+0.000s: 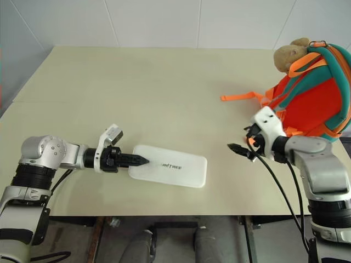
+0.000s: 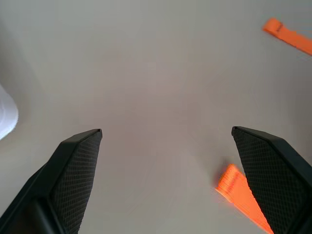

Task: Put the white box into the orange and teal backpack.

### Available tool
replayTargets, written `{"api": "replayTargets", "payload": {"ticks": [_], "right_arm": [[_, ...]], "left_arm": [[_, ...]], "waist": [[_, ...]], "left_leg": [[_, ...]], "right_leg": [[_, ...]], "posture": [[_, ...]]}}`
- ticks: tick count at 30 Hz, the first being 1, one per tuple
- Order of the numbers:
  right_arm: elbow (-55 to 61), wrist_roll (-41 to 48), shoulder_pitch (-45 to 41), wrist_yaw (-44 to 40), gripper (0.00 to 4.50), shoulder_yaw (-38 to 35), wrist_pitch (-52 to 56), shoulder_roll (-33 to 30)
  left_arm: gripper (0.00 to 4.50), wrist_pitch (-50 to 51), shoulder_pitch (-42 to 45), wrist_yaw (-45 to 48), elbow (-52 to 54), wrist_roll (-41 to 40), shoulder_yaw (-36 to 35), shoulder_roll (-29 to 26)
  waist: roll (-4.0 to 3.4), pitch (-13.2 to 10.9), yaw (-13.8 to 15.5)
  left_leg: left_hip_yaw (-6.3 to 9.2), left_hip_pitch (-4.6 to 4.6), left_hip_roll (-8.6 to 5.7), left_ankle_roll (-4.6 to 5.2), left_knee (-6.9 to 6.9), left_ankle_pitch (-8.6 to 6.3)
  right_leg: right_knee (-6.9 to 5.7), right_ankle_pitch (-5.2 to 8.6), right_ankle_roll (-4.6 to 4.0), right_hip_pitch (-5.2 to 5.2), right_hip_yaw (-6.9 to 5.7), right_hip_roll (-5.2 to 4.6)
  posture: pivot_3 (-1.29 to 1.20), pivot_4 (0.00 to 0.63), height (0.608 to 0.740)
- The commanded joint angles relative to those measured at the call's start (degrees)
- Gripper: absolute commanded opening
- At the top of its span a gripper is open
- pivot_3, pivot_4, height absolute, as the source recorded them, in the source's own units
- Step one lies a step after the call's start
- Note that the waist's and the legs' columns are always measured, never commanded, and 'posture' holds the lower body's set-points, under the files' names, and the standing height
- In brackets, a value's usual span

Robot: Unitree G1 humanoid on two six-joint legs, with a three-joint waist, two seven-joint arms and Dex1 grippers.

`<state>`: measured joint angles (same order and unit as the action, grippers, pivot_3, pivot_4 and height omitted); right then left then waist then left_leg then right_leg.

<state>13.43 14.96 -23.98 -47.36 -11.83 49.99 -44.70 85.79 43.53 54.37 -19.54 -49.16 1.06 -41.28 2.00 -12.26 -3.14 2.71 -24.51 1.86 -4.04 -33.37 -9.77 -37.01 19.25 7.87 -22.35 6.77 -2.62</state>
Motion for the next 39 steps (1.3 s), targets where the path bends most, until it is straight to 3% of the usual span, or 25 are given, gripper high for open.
{"api": "replayTargets", "payload": {"ticks": [1,12,21,26,30,39], "right_arm": [[2.8,1.8,-0.6,3.7,4.50,-6.6,2.8,-1.5],[-6.7,-0.9,-6.1,14.8,4.50,-10.2,0.2,-2.8],[-23.9,-2.8,-17.2,27.1,4.50,-10.8,-10.7,4.4],[-35.3,-2.0,-24.6,29.9,4.50,-10.7,-18.4,8.3],[-40.0,-1.7,-28.4,31.3,3.62,-9.1,-20.4,11.6],[-38.7,0.8,-31.3,28.9,0.57,-7.8,-20.2,13.8]], "left_arm": [[1.27,0.3,3.5,-2.1,-1.2,-2.0,-9.5,0.4],[1.26,3.8,7.1,-10.1,-1.6,-4.9,-24.5,10.0],[1.26,6.3,6.9,-15.1,0.0,-4.8,-28.5,13.6],[1.26,6.6,6.9,-16.8,0.6,-4.7,-29.4,14.6],[1.26,6.3,6.6,-18.2,1.4,-4.7,-30.8,14.7],[1.26,3.8,5.9,-20.9,1.7,-3.5,-34.7,12.5]], "waist": [[0.00,0.0,0.0],[0.00,0.0,0.0],[-0.01,0.0,-0.2],[-0.03,0.0,-0.2],[-0.03,0.0,-0.3],[-0.05,0.0,-0.6]], "left_leg": [[0.00,-0.03,0.00,0.00,-0.02,0.00],[-0.02,-0.08,-0.02,0.00,0.13,0.00],[-0.05,-0.07,-0.03,-0.03,0.10,0.02],[-0.06,-0.06,-0.03,-0.07,0.14,0.04],[-0.06,-0.07,-0.03,-0.09,0.20,0.05],[-0.06,-0.05,-0.01,-0.12,0.23,0.07]], "right_leg": [[-0.01,0.00,0.00,-0.02,0.00,0.00],[0.07,0.01,0.03,-0.08,0.00,-0.02],[0.02,-0.01,0.07,-0.09,0.03,-0.02],[0.01,-0.02,0.09,-0.10,0.05,-0.01],[0.06,-0.02,0.09,-0.10,0.04,-0.02],[-0.01,-0.02,0.09,-0.13,0.05,0.01]], "posture": [[0.00,0.150,0.740],[0.00,0.150,0.740],[0.00,0.150,0.740],[0.00,0.150,0.740],[0.00,0.150,0.740],[0.00,0.150,0.740]]}}
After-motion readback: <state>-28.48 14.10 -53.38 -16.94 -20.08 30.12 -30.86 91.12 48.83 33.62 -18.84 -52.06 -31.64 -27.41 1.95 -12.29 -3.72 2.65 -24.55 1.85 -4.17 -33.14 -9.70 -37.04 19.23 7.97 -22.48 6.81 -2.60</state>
